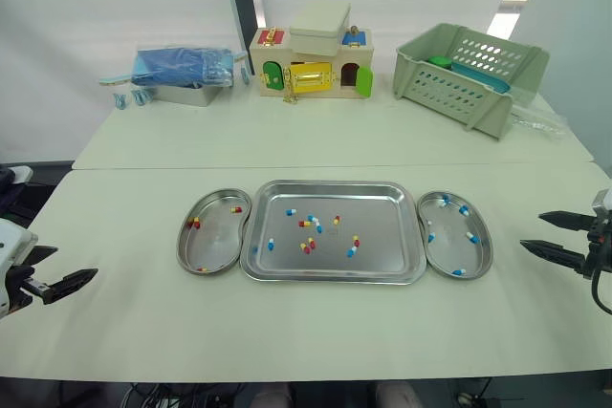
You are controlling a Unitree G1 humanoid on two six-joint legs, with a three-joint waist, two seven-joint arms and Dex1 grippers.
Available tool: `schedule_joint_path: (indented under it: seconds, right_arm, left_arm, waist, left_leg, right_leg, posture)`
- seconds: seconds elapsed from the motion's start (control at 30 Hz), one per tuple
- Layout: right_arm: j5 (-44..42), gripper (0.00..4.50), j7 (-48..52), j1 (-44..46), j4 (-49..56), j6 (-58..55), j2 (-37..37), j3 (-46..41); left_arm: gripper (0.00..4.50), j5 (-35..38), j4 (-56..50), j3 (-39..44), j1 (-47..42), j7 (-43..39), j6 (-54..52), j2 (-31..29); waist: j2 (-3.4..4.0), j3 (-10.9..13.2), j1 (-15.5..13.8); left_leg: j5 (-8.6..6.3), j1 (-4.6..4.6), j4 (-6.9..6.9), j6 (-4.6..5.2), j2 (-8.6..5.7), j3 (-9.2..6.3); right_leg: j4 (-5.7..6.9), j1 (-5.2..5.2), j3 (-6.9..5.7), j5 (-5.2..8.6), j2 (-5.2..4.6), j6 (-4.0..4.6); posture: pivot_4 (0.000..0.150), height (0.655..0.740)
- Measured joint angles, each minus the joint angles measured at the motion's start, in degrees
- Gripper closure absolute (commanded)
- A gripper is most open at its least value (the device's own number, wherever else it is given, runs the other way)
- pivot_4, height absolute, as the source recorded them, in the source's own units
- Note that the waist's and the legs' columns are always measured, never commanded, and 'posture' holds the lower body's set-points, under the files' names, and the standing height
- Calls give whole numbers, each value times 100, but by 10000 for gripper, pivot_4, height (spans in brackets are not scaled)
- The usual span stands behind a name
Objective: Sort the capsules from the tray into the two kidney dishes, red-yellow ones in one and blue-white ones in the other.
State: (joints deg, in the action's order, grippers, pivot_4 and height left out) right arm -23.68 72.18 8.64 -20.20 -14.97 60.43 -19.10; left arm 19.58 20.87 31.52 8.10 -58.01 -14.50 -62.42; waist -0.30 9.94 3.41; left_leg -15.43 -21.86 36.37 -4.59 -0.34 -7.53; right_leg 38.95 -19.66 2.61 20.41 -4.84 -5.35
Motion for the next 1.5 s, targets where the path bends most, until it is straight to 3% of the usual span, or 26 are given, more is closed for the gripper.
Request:
schedule_joint_path:
  seconds: [1.23, 1.37, 1.5]
  right_arm:
    - [52, 353, 57, -23, -248, 181, -36, 22]
    - [65, 353, 117, 44, -298, 202, -36, 49]
    - [221, 353, 189, 324, -572, 246, -23, 154]
  left_arm:
    - [0, -141, 472, -120, -304, -472, 248, 4]
    - [0, 262, -82, 258, 202, -818, 37, 191]
    - [0, 990, -1741, 752, 1131, -1143, -389, 858]
  waist:
    - [0, 0, 9]
    - [0, 0, 27]
    - [0, 0, 42]
  left_leg:
    - [0, 1, 1, 0, 0, 0]
    - [0, 1, 1, 0, 1, 0]
    - [0, 0, 6, 0, 0, 5]
  right_leg:
    - [3, 0, -1, 0, 0, 0]
    - [3, 1, 0, 0, 0, 0]
    - [2, 5, 4, 0, -4, 0]
  posture:
    - [1500, 7400]
    - [1500, 7400]
    - [1500, 7400]
